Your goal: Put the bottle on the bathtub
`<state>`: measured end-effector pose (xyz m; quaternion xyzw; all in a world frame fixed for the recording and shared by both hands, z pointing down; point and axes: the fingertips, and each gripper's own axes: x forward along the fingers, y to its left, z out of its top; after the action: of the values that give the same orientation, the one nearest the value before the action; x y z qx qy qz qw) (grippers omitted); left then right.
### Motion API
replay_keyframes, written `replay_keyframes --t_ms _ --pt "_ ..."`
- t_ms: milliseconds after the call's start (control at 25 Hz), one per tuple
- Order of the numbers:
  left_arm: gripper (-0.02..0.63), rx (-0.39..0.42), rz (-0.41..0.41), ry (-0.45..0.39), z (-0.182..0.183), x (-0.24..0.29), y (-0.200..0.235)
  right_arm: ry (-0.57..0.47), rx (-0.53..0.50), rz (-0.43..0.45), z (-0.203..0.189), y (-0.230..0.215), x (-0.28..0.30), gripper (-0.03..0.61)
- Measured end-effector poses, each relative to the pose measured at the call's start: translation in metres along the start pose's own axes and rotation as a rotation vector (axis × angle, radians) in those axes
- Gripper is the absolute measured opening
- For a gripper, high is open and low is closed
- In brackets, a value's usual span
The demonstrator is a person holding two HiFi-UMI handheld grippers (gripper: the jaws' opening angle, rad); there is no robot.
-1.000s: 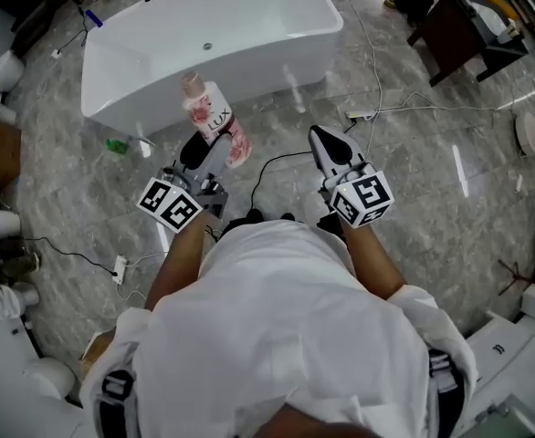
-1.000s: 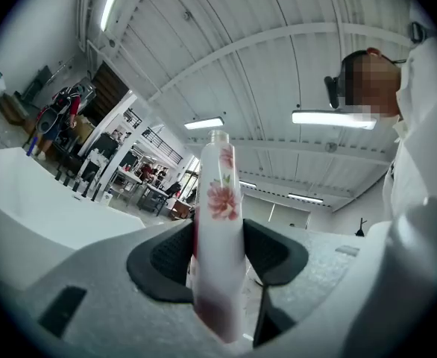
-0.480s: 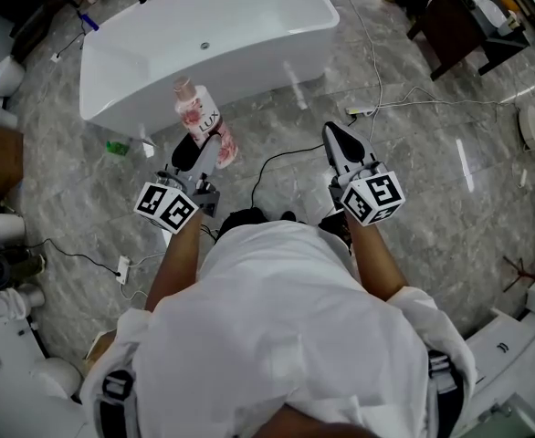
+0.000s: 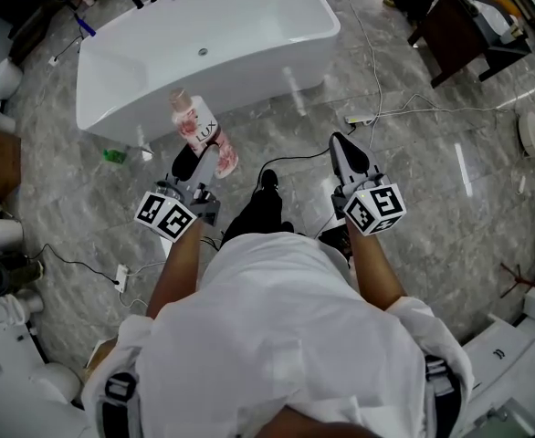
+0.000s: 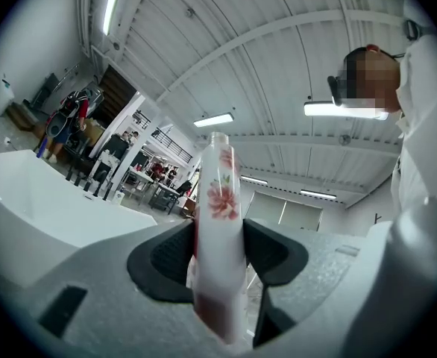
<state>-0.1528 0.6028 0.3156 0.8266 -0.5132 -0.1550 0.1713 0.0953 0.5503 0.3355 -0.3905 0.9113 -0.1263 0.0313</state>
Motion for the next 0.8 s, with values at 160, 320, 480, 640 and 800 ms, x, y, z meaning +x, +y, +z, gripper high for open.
replay_keyframes --t_ms 160,320,480,640,800 --pt "0.213 -0.037 -0.023 -0.015 0.002 0.035 0.025 0.015 -0.009 -0.026 0.003 -0.027 0.026 0.014" --pt "0.212 -0.055 -0.047 -0.013 0.009 0.086 0.053 0.031 -0.011 -0.062 0.012 -0.063 0.058 0.015" --pt "0.212 -0.056 -0.070 0.000 0.020 0.135 0.081 0.038 -0.027 -0.089 0.030 -0.096 0.097 0.015" --pt "0.212 -0.032 -0.105 0.016 0.020 0.170 0.105 0.034 -0.056 -0.118 0.036 -0.119 0.128 0.014" --pt "0.210 -0.032 -0.134 0.027 0.017 0.203 0.128 0.027 -0.072 -0.152 0.039 -0.139 0.151 0.015"
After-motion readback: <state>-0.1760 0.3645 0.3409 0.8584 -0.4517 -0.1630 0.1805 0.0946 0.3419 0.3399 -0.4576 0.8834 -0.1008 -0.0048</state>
